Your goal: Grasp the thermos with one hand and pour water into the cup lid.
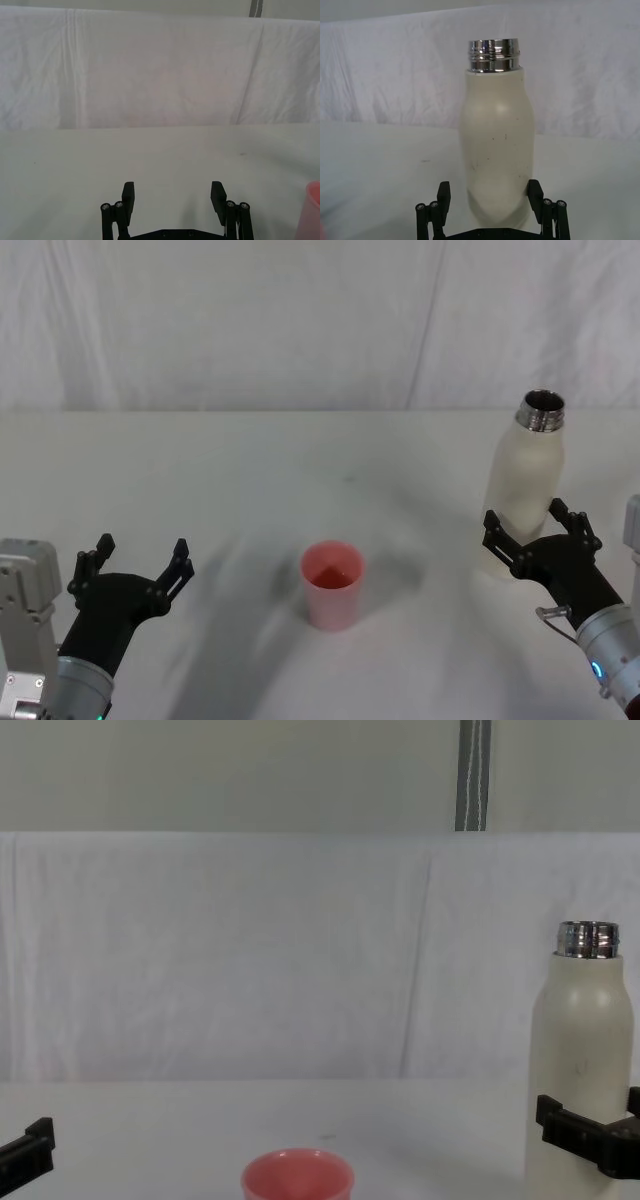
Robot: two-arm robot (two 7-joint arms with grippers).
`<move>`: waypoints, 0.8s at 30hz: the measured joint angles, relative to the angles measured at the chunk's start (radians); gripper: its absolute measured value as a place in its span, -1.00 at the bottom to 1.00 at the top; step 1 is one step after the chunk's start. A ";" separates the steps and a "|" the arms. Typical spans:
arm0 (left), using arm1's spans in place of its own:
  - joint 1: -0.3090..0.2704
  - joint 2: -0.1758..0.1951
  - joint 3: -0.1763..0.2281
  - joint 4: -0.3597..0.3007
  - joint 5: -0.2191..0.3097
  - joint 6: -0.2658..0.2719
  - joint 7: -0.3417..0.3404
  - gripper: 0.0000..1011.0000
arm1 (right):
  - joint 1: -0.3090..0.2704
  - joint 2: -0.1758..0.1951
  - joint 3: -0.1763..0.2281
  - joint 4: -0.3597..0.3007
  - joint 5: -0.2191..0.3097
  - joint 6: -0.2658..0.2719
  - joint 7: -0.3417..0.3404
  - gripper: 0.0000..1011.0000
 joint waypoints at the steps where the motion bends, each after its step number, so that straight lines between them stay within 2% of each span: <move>1: 0.000 0.000 0.000 0.000 0.000 0.000 0.000 0.98 | 0.002 -0.001 0.000 0.004 0.001 -0.001 0.000 0.98; 24: 0.000 0.000 0.000 0.000 0.000 0.000 0.000 0.98 | 0.053 -0.020 0.005 0.087 0.029 -0.007 -0.004 0.98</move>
